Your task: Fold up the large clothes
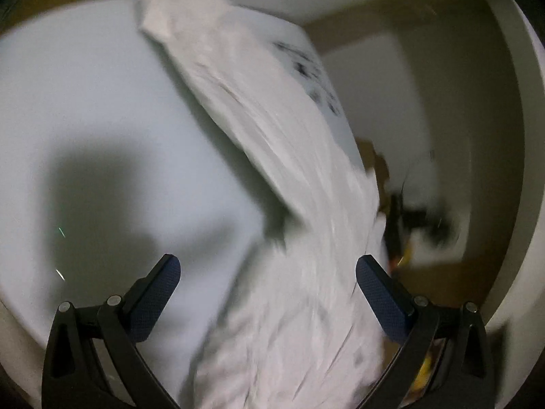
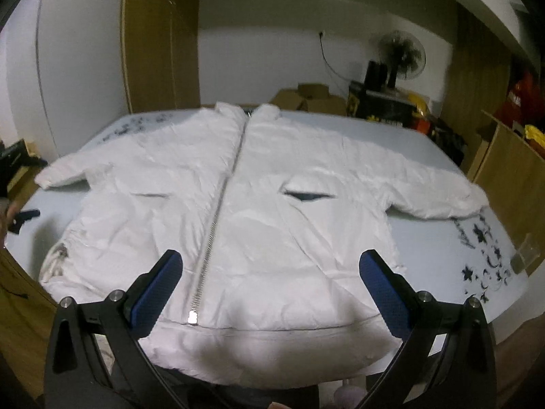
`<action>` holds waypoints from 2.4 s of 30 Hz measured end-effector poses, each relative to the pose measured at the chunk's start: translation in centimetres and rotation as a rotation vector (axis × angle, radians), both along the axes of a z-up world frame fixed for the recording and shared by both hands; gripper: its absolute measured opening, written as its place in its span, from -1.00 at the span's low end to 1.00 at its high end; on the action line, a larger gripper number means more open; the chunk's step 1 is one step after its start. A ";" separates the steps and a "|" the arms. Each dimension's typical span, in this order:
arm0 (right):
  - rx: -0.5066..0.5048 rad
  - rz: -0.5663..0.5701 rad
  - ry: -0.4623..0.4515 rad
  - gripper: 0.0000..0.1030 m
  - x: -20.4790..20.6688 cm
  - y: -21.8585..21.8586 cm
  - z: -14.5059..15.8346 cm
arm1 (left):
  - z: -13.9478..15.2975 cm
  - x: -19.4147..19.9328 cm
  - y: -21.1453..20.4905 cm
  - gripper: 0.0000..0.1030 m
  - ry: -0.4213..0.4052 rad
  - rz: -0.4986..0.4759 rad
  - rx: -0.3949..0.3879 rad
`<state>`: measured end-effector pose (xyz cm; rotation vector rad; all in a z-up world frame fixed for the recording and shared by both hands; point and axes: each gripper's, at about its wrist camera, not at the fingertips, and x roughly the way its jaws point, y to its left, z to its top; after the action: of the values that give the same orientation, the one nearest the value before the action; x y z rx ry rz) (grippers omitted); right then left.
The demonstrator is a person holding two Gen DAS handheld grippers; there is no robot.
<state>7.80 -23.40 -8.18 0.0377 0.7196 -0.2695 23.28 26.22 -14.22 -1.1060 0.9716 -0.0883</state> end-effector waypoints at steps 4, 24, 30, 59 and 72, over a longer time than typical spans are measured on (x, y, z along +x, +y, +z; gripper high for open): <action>0.039 -0.022 0.070 1.00 1.7 -1.1 -1.6 | -1.7 4.4 3.0 0.99 0.004 0.072 -0.011; 0.088 -0.063 0.159 1.00 5.4 -2.4 -3.7 | -4.8 13.4 9.2 0.97 -0.053 0.205 -0.016; 0.077 -0.051 0.154 1.00 5.6 -1.7 -3.6 | -3.9 14.6 10.6 0.96 -0.064 0.198 0.042; 0.295 0.221 0.273 0.24 23.8 4.9 0.2 | 10.6 15.4 5.1 -0.78 -0.351 0.033 0.665; 0.184 0.263 0.497 -0.52 43.2 19.6 -10.2 | 20.3 12.1 -7.4 -0.78 -0.580 -0.124 0.761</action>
<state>51.03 -3.80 -18.36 0.0510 1.2305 0.0466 35.39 18.84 6.04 -0.2798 0.4673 -0.1186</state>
